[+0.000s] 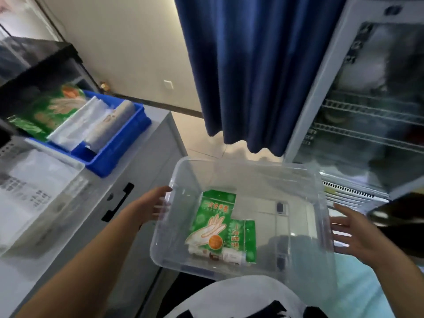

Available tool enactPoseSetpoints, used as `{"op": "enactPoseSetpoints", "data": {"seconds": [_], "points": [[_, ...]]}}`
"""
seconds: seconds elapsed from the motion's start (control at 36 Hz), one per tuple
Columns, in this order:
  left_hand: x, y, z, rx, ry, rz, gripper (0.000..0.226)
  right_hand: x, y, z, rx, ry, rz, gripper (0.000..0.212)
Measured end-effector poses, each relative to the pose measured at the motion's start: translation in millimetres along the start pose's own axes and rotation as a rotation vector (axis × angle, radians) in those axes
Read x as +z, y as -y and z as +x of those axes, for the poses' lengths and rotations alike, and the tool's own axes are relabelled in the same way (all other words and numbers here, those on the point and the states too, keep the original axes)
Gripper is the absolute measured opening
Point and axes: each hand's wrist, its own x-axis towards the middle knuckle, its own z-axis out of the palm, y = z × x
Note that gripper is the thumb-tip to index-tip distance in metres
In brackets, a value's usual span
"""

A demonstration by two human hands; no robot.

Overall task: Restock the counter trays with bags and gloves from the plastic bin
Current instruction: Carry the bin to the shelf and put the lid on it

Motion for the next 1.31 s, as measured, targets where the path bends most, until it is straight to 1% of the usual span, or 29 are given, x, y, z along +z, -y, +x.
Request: {"op": "enactPoseSetpoints", "data": {"seconds": [0.11,0.19,0.33,0.44,0.56,0.69,0.78,0.92,1.0,1.06,1.11,1.22,1.31], "points": [[16,-76,50,0.006,0.075,0.155,0.035,4,24,3,0.011,-0.078,0.054,0.051],[25,-135,86,0.030,0.104,0.247,0.044,17,46,6,0.006,-0.133,0.112,0.056],[30,-233,119,0.091,0.162,0.347,0.054,58,86,2,-0.028,-0.222,0.199,0.048],[26,-313,134,0.167,0.205,0.411,0.054,96,120,2,-0.068,-0.240,0.293,0.048],[20,-385,159,0.248,0.184,0.418,0.054,133,161,7,-0.105,-0.227,0.372,0.043],[7,-453,194,0.213,0.145,0.421,0.042,168,222,28,-0.192,-0.189,0.406,0.040],[-5,-485,221,0.195,0.142,0.430,0.034,178,261,54,-0.192,-0.170,0.383,0.037],[-28,-525,276,0.147,0.127,0.391,0.039,186,331,123,-0.182,-0.138,0.322,0.037],[-38,-542,298,0.100,0.078,0.344,0.035,197,377,165,-0.158,-0.092,0.271,0.040],[-48,-549,308,0.073,0.029,0.272,0.032,207,410,190,-0.146,-0.053,0.240,0.044],[-61,-553,315,0.034,-0.016,0.159,0.028,219,444,212,-0.126,-0.016,0.213,0.043],[-86,-549,325,-0.033,-0.121,-0.056,0.019,257,507,250,-0.126,0.048,0.115,0.028],[-104,-542,333,-0.061,-0.219,-0.186,0.019,295,550,274,-0.134,0.090,0.026,0.018]]}}
